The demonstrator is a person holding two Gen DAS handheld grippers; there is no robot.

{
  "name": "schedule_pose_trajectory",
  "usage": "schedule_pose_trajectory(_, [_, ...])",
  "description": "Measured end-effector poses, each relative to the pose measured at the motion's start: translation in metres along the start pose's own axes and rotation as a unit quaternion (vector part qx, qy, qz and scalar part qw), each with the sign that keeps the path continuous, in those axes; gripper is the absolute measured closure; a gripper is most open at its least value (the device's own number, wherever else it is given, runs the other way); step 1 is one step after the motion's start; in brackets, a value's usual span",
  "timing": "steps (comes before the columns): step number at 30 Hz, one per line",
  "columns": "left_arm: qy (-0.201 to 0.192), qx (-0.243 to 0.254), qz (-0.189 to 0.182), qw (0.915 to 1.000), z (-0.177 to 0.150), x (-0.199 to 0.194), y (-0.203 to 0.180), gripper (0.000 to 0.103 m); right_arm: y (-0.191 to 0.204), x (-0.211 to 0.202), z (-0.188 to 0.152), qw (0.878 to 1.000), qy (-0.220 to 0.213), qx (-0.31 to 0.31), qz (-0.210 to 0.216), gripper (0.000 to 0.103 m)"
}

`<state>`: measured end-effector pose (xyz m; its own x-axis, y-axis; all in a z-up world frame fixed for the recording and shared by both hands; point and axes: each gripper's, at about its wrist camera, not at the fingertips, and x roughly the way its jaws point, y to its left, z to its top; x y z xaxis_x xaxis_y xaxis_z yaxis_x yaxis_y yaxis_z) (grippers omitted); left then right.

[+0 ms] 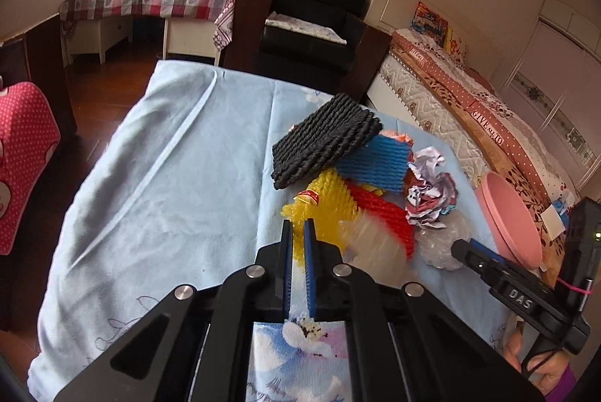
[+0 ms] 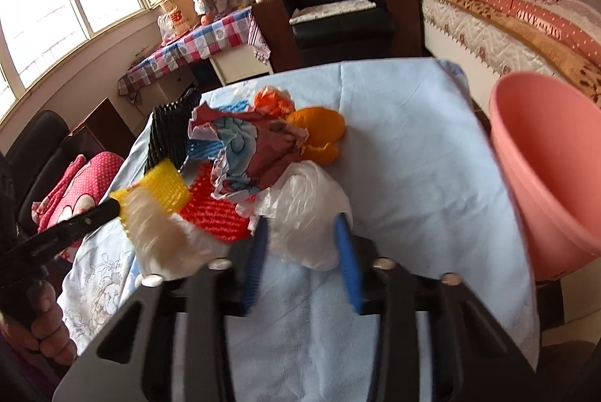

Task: Collect trash
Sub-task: 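Grasp the yellow foam net with the left tool while the right grasps the clear plastic bag, then carry both items over the pink bucket and open both tools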

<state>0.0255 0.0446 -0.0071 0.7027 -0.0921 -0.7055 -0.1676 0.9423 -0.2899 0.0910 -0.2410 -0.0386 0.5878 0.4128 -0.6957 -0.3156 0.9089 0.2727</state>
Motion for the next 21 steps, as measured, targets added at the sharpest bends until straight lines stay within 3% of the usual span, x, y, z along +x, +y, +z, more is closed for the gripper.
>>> schedule_pose_trajectory(5, [-0.034, 0.007, -0.015, 0.9993, -0.003, -0.027, -0.005, 0.098, 0.002, -0.011, -0.003, 1.000, -0.007, -0.003, 0.005, 0.087])
schedule_pose_trajectory(21, [-0.069, 0.066, -0.064, 0.9934, 0.004, -0.074, -0.071, 0.098, -0.022, -0.082, -0.001, 0.996, -0.088, 0.008, -0.003, 0.089])
